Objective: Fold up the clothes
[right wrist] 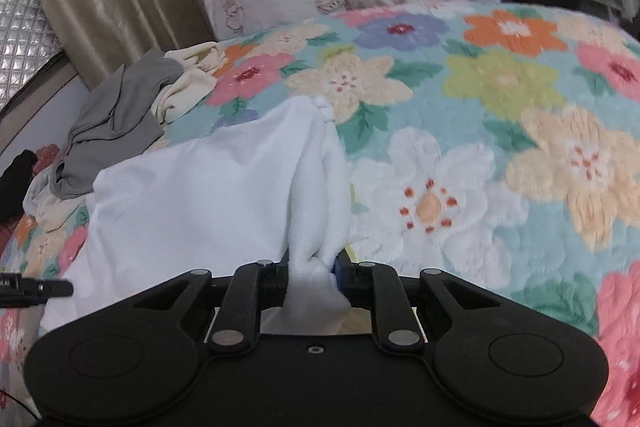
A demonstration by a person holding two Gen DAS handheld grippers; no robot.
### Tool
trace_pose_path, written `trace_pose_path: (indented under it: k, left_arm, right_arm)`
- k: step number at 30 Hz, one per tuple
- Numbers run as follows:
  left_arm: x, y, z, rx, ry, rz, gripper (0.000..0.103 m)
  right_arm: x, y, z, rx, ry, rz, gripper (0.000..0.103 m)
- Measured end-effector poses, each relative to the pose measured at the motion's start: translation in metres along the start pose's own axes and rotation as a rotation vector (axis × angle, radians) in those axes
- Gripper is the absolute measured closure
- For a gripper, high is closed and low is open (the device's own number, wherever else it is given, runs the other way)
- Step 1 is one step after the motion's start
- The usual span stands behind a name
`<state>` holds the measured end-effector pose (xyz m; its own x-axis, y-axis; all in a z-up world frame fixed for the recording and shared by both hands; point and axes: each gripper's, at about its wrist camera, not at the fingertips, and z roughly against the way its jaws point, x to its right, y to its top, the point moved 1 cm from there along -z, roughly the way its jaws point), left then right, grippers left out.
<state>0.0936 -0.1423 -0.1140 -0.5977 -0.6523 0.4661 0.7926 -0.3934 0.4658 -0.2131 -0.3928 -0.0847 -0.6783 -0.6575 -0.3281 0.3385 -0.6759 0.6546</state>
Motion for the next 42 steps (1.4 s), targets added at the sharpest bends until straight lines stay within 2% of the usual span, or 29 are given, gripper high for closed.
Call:
trace_pose_path:
  k: [2, 3, 5, 7, 8, 9, 10, 11, 13, 14, 15, 16, 17, 19, 22, 27, 31, 36, 39, 42]
  left_arm:
    - [-0.005, 0.003, -0.01, -0.014, -0.081, 0.042, 0.048]
    - [-0.007, 0.003, -0.017, -0.025, -0.103, 0.052, 0.044]
    - [-0.011, 0.003, -0.031, -0.046, -0.149, 0.073, 0.044]
    - [-0.015, 0.004, -0.044, -0.067, -0.193, 0.092, 0.043]
    - [-0.013, 0.005, -0.048, -0.075, -0.205, 0.081, 0.043]
    - [-0.011, 0.007, -0.051, -0.083, -0.217, 0.073, 0.05]
    - [-0.009, 0.007, -0.052, -0.09, -0.229, 0.078, 0.061]
    - [-0.007, 0.007, -0.053, -0.096, -0.239, 0.084, 0.081]
    - [-0.001, 0.005, -0.056, -0.103, -0.243, 0.093, 0.082]
    - [0.008, 0.004, -0.053, -0.088, -0.207, 0.042, 0.083]
    - [0.018, 0.003, -0.051, -0.072, -0.171, -0.008, 0.083]
    - [0.027, 0.002, -0.048, -0.056, -0.134, -0.058, 0.083]
    - [0.037, 0.001, -0.045, -0.04, -0.098, -0.108, 0.084]
    - [0.05, 0.0, -0.039, -0.012, -0.05, -0.166, 0.084]
    - [0.056, 0.001, -0.031, 0.013, -0.024, -0.168, 0.084]
    - [0.061, 0.005, -0.015, 0.057, 0.028, -0.177, 0.084]
    - [0.064, 0.002, 0.004, 0.099, 0.086, -0.213, 0.084]
    - [0.044, 0.005, 0.032, 0.143, 0.109, -0.149, 0.084]
    - [0.024, 0.01, 0.056, 0.187, 0.136, -0.086, 0.084]
    - [0.002, 0.011, 0.087, 0.273, 0.212, -0.061, 0.084]
  right_arm:
    - [0.012, -0.003, 0.001, -0.003, 0.041, -0.09, 0.074]
    - [0.019, -0.005, 0.001, -0.005, 0.063, -0.141, 0.064]
    - [0.032, -0.012, 0.001, -0.012, 0.11, -0.235, 0.054]
    - [0.042, -0.022, -0.001, -0.023, 0.145, -0.291, 0.052]
    - [0.046, -0.026, -0.004, -0.03, 0.161, -0.316, 0.047]
    - [0.048, -0.03, -0.007, -0.038, 0.177, -0.342, 0.043]
    - [0.051, -0.034, -0.011, -0.045, 0.194, -0.367, 0.042]
    - [0.05, -0.036, -0.014, -0.047, 0.203, -0.376, 0.042]
    - [0.047, -0.037, -0.019, -0.041, 0.211, -0.373, 0.04]
    - [0.045, -0.038, -0.021, -0.038, 0.216, -0.371, 0.046]
    - [0.04, -0.037, -0.022, -0.027, 0.215, -0.34, 0.066]
    - [0.033, -0.034, -0.021, -0.016, 0.209, -0.288, 0.078]
    - [0.026, -0.03, -0.02, -0.009, 0.194, -0.238, 0.08]
    - [0.01, -0.024, -0.016, 0.017, 0.146, -0.133, 0.081]
    - [-0.011, -0.016, -0.006, 0.053, 0.094, -0.008, 0.082]
    - [-0.035, -0.001, 0.016, 0.124, 0.055, 0.113, 0.083]
    - [-0.052, 0.009, 0.029, 0.161, 0.059, 0.188, 0.083]
    - [-0.085, 0.013, 0.03, 0.175, 0.054, 0.292, 0.083]
    - [-0.11, 0.019, 0.025, 0.172, 0.101, 0.33, 0.083]
    - [-0.144, 0.027, 0.016, 0.169, 0.171, 0.39, 0.083]
